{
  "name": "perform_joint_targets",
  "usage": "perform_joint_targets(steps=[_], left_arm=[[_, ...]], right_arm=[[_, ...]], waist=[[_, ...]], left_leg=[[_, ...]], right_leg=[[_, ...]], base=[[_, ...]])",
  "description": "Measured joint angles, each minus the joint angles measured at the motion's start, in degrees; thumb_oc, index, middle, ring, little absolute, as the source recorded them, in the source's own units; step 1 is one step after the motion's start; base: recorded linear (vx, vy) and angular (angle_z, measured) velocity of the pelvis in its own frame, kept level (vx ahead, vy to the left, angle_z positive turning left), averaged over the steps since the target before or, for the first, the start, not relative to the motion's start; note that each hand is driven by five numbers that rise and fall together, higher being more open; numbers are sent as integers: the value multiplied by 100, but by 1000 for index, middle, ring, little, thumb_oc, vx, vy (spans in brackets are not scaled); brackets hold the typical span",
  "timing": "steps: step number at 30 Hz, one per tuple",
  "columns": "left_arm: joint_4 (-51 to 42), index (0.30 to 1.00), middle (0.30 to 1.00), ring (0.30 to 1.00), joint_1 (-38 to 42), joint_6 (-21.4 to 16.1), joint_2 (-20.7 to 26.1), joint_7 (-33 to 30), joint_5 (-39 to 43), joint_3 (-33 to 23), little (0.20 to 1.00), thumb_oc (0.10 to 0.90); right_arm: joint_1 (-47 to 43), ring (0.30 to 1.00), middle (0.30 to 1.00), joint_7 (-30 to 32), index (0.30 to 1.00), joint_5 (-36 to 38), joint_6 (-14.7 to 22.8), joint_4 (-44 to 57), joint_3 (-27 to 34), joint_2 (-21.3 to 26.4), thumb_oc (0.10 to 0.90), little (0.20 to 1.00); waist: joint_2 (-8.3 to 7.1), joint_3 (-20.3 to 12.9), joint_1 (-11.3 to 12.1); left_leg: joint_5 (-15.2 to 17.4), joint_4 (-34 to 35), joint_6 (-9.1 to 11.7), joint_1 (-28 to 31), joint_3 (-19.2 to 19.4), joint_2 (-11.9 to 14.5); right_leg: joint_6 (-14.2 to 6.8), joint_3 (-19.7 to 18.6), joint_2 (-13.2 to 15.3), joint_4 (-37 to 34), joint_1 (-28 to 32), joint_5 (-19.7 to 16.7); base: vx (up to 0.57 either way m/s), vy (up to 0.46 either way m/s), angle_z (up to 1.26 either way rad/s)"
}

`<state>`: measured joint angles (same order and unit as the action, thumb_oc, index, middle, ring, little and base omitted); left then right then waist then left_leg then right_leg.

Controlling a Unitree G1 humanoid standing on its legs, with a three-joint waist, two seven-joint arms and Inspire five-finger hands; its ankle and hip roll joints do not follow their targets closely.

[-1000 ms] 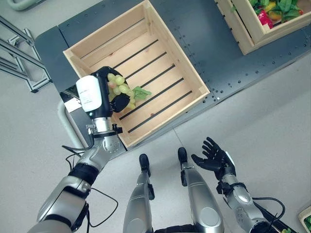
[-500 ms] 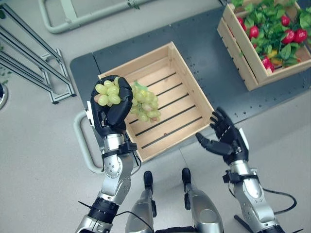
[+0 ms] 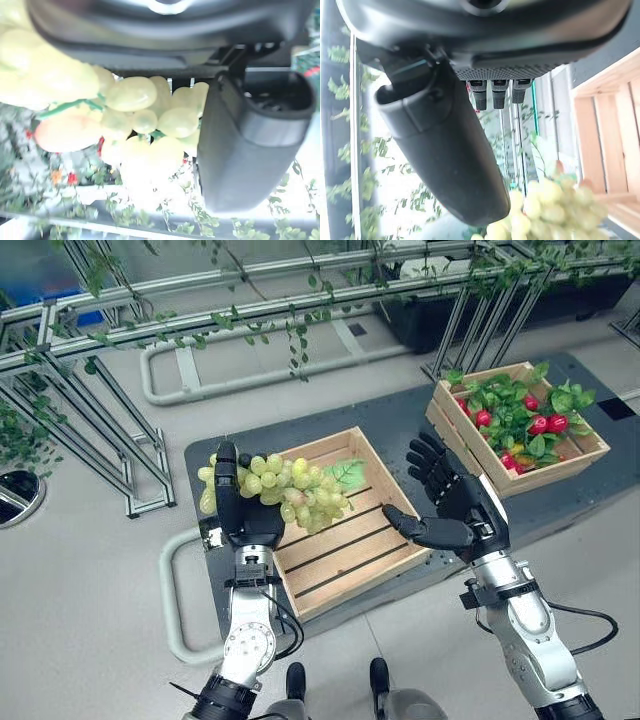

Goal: Pick up the fruits from the basket on one side to the basket on the other side

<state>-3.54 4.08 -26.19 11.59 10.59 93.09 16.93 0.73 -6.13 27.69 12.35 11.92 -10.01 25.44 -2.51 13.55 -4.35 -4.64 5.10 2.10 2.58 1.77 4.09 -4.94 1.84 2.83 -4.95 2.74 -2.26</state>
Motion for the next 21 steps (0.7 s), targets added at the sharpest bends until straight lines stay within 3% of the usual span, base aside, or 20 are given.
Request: perform_joint_targets(steps=[5,13,21], left_arm=[[3,300,300,300,0,135,-77,163,732,76,300,400],[3,300,300,300,0,142,-46,187,844,64,300,400],[6,300,300,300,0,145,-21,168,823,89,300,400]], right_arm=[[-295,900,900,-257,900,248,-464,149,-190,356,800,900],[-528,900,900,-533,900,436,-1173,243,-435,554,800,900],[-946,900,900,-639,900,432,-1334,298,-502,646,800,900]], waist=[[-17,-160,37],[-63,-325,69],[-114,-364,65]], left_leg=[[-1,1,-3,10,-1,-6],[2,1,-7,47,0,-9],[2,1,-8,72,2,-10]], right_leg=[[-10,-8,18,-1,7,-17],[-13,5,27,-6,48,-18],[-16,-2,28,-6,67,-20]], base=[[29,-10,-1],[12,4,1],[0,0,0]])
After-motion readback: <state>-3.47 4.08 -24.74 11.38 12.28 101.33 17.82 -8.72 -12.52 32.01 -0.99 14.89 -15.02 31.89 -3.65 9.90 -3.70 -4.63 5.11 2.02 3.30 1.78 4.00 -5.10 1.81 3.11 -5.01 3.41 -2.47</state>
